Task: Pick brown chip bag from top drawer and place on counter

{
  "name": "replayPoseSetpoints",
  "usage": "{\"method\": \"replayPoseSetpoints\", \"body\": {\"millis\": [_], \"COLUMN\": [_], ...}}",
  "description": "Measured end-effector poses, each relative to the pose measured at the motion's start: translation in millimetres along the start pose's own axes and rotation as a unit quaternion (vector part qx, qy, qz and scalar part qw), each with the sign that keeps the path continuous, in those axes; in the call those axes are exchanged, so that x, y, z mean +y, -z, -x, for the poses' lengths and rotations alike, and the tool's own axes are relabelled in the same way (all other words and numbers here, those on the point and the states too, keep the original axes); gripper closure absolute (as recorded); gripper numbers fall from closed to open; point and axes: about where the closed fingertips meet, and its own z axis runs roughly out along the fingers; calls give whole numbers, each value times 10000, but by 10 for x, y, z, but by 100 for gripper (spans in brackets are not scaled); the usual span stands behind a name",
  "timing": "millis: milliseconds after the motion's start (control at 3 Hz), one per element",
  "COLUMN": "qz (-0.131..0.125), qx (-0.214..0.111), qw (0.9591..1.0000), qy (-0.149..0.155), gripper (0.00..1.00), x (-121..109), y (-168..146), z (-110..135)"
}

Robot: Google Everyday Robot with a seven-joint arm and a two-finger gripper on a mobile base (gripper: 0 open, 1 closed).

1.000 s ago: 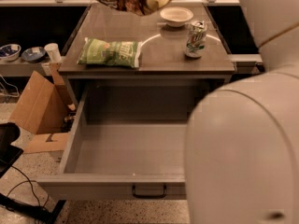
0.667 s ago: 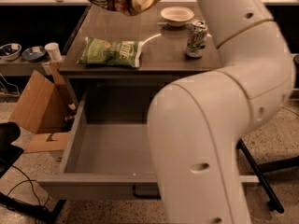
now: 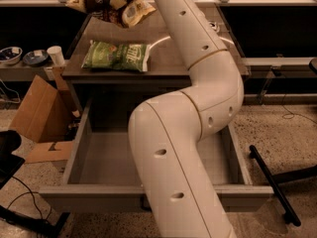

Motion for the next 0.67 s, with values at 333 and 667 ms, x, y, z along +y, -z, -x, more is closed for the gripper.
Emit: {"method": "replayPoseSetpoints", "body": {"millis": [333, 667], "qz": [0, -566], "qx": [0, 80], "qw": [10000, 9984], "qy": [0, -29], "gripper": [100, 100], "x": [0, -206], "y": [0, -197], "z": [0, -17]}}
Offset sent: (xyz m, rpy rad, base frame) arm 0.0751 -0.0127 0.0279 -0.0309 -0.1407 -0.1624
